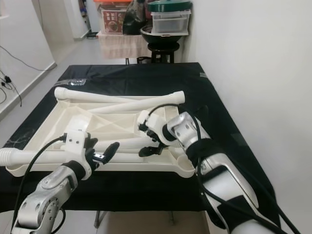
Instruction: Building children table
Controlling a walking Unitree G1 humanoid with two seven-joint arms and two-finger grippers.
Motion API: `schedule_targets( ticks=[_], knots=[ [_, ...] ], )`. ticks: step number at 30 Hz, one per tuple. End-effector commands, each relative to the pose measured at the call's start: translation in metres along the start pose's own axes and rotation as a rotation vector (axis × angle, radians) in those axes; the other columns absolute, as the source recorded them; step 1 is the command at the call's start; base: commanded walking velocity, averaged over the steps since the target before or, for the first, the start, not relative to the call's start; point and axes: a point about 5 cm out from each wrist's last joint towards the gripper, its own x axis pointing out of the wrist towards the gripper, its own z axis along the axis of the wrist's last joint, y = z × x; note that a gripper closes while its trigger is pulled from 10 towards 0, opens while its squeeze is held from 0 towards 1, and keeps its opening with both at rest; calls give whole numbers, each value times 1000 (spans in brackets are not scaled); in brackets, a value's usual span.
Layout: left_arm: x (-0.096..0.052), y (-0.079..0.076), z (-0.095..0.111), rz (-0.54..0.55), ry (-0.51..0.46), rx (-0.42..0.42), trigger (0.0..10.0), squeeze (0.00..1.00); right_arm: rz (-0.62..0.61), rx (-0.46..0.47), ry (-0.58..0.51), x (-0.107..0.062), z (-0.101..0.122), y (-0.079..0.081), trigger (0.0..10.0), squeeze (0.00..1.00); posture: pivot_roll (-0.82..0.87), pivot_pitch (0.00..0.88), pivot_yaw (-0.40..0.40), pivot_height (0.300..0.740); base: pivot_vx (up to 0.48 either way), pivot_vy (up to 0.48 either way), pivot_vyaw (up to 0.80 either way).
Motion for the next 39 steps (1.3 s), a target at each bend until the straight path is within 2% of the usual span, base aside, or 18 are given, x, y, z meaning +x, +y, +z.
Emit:
schedule_targets(
  ticks=[1, 3, 6, 9, 11, 26, 27, 28, 30, 32, 33, 36, 38, 39],
  knots=[
    [-5, 0, -7, -12, 53, 5, 10000, 0, 14, -3, 55, 4, -4, 2, 10000, 0, 21, 0, -18, 740, 0, 0, 0],
    [-7, -1, -11, -24, 80, 13, 10000, 0, 6, -17, 133, 8, -10, 3, 10000, 0, 21, 0, -18, 740, 0, 0, 0],
    [-9, -1, -14, -26, 104, 42, 10000, 0, -25, -41, 192, 9, -13, -1, 10000, 0, 20, 0, -19, 740, 0, 0, 0],
    [-10, -1, -14, -27, 108, 46, 10000, 0, -27, -43, 200, 9, -14, -2, 10000, 0, 20, 0, -19, 740, 0, 0, 0],
    [-9, -3, -13, -32, 110, 38, 10000, 0, -58, -38, 204, 5, -10, -6, 0, 0, 16, 0, -24, 740, 0, 0, 0],
    [-4, -5, -10, -39, 110, 52, 10000, 0, -84, -27, 129, -4, 1, -14, 0, 0, 8, 0, -16, 740, 0, 0, 0],
    [-4, -5, -10, -39, 108, 54, 10000, 0, -91, -19, 109, -5, 2, -16, 0, 0, 8, 0, -16, 740, 0, 0, 0],
    [-3, -4, -8, -38, 101, 56, 10000, 0, -109, -1, 43, -10, 8, -19, 0, 0, 9, 0, -15, 740, 0, 0, 0],
    [-2, -4, -7, -38, 99, 57, 10000, 0, -114, 4, 21, -11, 11, -20, 0, 0, 9, 0, -15, 740, 0, 0, 0],
    [-1, -4, -4, -33, 86, 57, 10000, 0, -122, 49, -86, -18, 20, -23, 0, 0, 12, 0, -15, 740, 0, 0, 0],
    [-1, -4, -4, -33, 86, 57, 10000, 0, -122, 49, -86, -18, 20, -23, 0, 0, 12, 0, -15, 740, 0, 0, 0],
    [2, -2, 6, -17, 33, 41, 10000, 0, -137, 158, -298, -34, 35, -31, 0, 0, 12, 0, -12, 740, 0, 0, 0],
    [2, -2, 6, -17, 33, 41, 10000, 0, -137, 158, -298, -34, 35, -31, 0, 0, 12, 0, -12, 740, 0, 0, 0],
    [3, 0, 9, -11, 14, 34, 10000, 0, -137, 186, -350, -38, 37, -32, 0, 0, 11, 0, -10, 740, 0, 0, 0]
  ],
)
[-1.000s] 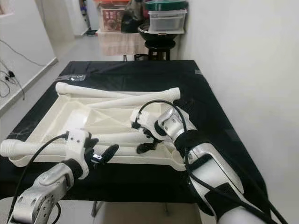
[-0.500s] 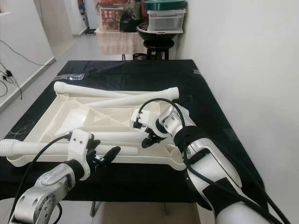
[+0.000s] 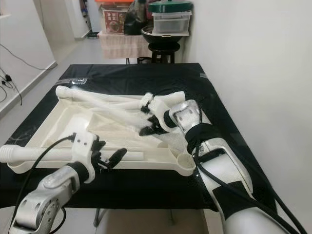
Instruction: Building children table
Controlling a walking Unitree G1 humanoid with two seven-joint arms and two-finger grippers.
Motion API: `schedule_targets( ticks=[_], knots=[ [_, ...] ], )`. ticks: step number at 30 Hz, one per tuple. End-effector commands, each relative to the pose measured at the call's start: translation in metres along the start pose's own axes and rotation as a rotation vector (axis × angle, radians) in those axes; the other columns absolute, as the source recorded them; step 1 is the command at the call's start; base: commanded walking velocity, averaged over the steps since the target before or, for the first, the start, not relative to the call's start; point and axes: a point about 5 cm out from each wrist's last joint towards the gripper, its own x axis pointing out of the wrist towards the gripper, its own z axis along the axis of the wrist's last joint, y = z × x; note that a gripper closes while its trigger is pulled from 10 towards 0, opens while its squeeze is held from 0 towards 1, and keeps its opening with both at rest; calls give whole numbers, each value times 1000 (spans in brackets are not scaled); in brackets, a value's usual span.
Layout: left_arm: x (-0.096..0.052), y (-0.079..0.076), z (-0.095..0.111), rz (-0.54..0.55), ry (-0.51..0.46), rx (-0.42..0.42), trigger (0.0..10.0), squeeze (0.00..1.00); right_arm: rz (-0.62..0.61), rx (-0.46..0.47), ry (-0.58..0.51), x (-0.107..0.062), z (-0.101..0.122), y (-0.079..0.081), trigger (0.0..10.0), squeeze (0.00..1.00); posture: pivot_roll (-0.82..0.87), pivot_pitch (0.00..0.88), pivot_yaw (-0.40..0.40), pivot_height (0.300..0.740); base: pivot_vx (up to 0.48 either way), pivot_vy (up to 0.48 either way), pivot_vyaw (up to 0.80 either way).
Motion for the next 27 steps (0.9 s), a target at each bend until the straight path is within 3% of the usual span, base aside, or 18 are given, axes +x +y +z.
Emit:
schedule_targets(
  ticks=[1, 3, 10, 11, 14, 26, 27],
  knots=[
    [1, 2, 4, 7, -19, -9, 10000, 0, 2, 31, -88, -4, 13, -1, 0, 0, 11, 0, -10, 740, 0, 0, 0],
    [4, 10, 18, 41, -101, -52, 10000, 0, 15, 45, -170, -7, 13, 1, 0, 0, 13, 0, -7, 740, 0, 0, 0],
    [5, 18, 33, 67, -182, -107, 10000, 0, 34, 27, -208, -7, 10, 7, 0, 0, 12, 0, -6, 740, 0, 0, 0],
    [5, 22, 48, 58, -256, -156, 10000, 1000, 59, -7, -216, -3, 6, 16, 0, 0, 11, 0, -1, 740, 0, 0, 0],
    [4, 35, 82, 44, -430, -291, 10000, 1000, 139, -63, -255, 2, 0, 39, 0, 0, 10, 0, 5, 740, 0, 0, 0],
    [6, 51, 96, 95, -486, -344, 10000, 1000, 204, -67, -318, -4, 4, 54, 0, 0, 5, 0, 16, 740, 0, 0, 0],
    [7, 52, 97, 88, -485, -360, 10000, 0, 212, -68, -332, -7, 5, 59, 0, 0, 1, 0, 20, 740, 0, 0, 0]
  ],
)
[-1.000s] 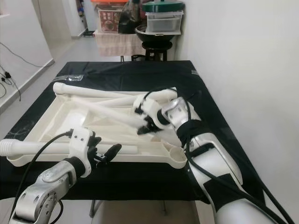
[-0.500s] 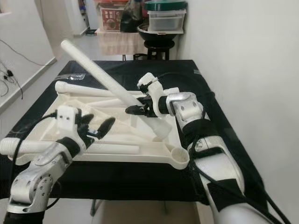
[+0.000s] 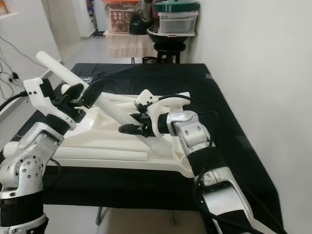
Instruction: Building children table
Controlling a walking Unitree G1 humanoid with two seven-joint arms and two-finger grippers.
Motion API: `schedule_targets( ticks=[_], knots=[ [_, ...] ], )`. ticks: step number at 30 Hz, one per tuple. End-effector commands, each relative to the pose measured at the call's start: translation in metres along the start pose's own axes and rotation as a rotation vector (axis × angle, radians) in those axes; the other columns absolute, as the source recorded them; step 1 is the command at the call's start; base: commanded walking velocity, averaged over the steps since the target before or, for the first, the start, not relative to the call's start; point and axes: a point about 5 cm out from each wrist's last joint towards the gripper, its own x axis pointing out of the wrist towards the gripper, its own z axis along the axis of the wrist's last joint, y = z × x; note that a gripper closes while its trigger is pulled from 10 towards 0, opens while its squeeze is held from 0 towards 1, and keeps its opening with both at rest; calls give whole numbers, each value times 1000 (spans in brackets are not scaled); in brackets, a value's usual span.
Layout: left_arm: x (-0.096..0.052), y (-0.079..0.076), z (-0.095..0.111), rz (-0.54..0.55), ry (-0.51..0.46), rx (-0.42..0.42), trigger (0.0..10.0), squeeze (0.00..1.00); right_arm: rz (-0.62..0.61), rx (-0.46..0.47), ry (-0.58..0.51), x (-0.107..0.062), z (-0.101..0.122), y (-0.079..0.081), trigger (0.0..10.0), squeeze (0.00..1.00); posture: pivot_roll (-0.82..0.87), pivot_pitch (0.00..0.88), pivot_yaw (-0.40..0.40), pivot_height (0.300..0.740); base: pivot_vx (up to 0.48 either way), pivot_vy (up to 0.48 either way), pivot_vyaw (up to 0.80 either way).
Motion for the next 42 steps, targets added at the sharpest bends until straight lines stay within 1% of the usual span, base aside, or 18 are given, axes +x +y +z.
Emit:
schedule_targets(
  ticks=[1, 4, 6, 7, 9, 13, 15, 18, 19, 21, 27, 29, 32, 34, 36, 39, 42],
  knots=[
    [2, 9, -2, 44, 18, -27, 10000, 0, 57, -33, -67, 2, 14, 12, 0, 0, 1, 0, 20, 740, 0, 0, 0],
    [3, 8, -2, 33, 19, -42, 10000, 0, 32, -19, -74, 1, 15, 10, 0, 0, 1, 0, 22, 740, 0, 0, 0],
    [2, -1, -4, -18, 21, -68, 10000, 0, -84, 40, -79, 0, 15, -6, 0, 0, 0, 0, 21, 740, 0, 0, 0],
    [2, -1, -4, -18, 21, -68, 10000, 0, -84, 40, -79, 0, 15, -6, 0, 0, 0, 0, 21, 740, 0, 0, 0],
    [1, -11, -5, -78, 19, -90, 10000, 0, -154, 83, -87, -1, 15, -16, 0, 0, 1, 0, 19, 740, 0, 0, 0],
    [0, -17, -4, -122, 10, -106, 10000, 0, -161, 109, -117, -2, 18, -17, 0, 0, 1, 0, 19, 740, 0, 0, 0],
    [0, -18, -3, -132, 5, -111, 10000, 0, -149, 117, -135, -2, 19, -16, 0, 0, 2, 0, 20, 740, 0, 0, 0],
    [1, -16, 2, -135, -16, -125, 10000, 0, -98, 119, -176, -3, 23, -7, 0, 0, 1, 0, 24, 740, 0, 0, 0],
    [1, -16, 2, -135, -16, -125, 10000, 0, -98, 119, -176, -3, 23, -7, 0, 0, 1, 0, 24, 740, 0, 0, 0],
    [2, -13, 5, -132, -28, -137, 10000, 0, -69, 115, -193, -3, 24, -1, 0, 0, 0, 0, 25, 740, 0, 0, 0],
    [2, -13, 7, -133, -36, -156, 10000, 0, -50, 125, -231, -2, 28, 1, 0, 0, 0, 0, 25, 740, 0, 0, 0],
    [2, -13, 6, -131, -35, -159, 10000, 0, -19, 117, -252, -2, 31, 5, 0, 0, 0, 0, 25, 740, 0, 0, 0],
    [2, -13, 6, -130, -35, -162, 10000, 0, -3, 114, -260, -2, 32, 7, 0, 0, 0, 0, 25, 740, 0, 0, 0],
    [3, -12, 7, -125, -39, -168, 10000, 0, 29, 104, -269, -2, 33, 12, 0, 0, -2, 0, 27, 740, 0, 0, 0],
    [3, -12, 7, -125, -39, -168, 10000, 0, 29, 104, -269, -2, 33, 12, 0, 0, -2, 0, 27, 740, 0, 0, 0],
    [5, -9, 9, -104, -54, -183, 10000, 0, 65, 95, -275, -3, 32, 19, 0, 0, 3, 0, 27, 740, 0, 0, 0],
    [6, -7, 13, -93, -71, -196, 10000, 0, 71, 97, -277, -3, 31, 20, 0, 0, 5, 0, 23, 740, 0, 0, 0]
  ],
)
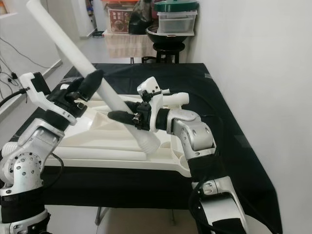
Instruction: Building children table
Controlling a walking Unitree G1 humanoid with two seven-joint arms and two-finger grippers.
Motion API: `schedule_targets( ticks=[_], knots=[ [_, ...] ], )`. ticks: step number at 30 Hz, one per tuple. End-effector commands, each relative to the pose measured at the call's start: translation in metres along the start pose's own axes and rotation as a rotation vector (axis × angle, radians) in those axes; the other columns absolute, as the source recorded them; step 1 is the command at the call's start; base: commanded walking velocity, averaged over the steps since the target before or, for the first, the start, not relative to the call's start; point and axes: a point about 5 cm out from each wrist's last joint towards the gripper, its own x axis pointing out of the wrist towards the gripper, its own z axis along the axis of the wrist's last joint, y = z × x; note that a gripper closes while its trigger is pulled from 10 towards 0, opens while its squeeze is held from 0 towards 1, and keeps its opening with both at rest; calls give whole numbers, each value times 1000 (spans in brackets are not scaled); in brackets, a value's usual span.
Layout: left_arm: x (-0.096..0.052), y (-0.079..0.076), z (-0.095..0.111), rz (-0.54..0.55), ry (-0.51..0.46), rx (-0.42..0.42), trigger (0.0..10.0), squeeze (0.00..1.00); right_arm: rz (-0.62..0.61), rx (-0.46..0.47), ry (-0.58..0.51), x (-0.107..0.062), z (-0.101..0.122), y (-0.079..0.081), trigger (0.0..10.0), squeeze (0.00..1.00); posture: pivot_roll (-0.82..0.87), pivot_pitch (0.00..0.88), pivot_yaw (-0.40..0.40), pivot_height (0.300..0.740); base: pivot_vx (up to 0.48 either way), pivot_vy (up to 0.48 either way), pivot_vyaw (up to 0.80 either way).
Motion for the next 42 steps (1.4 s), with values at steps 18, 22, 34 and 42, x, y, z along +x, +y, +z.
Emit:
schedule_targets(
  ticks=[18, 22, 34, 42],
  knots=[
    [5, 1, 9, -9, -44, -150, 9451, 0, 146, -114, 56, 4, -6, 26, 0, 0, -1, 0, 25, 740, 0, 0, 0],
    [5, -3, 9, -40, -38, -169, 0, 0, 141, -116, 71, 4, -9, 26, 0, 0, 0, 0, 25, 740, 0, 0, 0],
    [7, -8, 15, -80, -54, -157, 0, 0, 68, -114, 45, 5, -8, 19, 9490, 0, 3, 0, 24, 740, 0, 0, 0],
    [10, -9, 20, -94, -63, -152, 0, 0, -86, -191, -54, 9, -4, 5, 10000, 1000, 1, 0, 23, 740, 0, 0, 0]
  ],
)
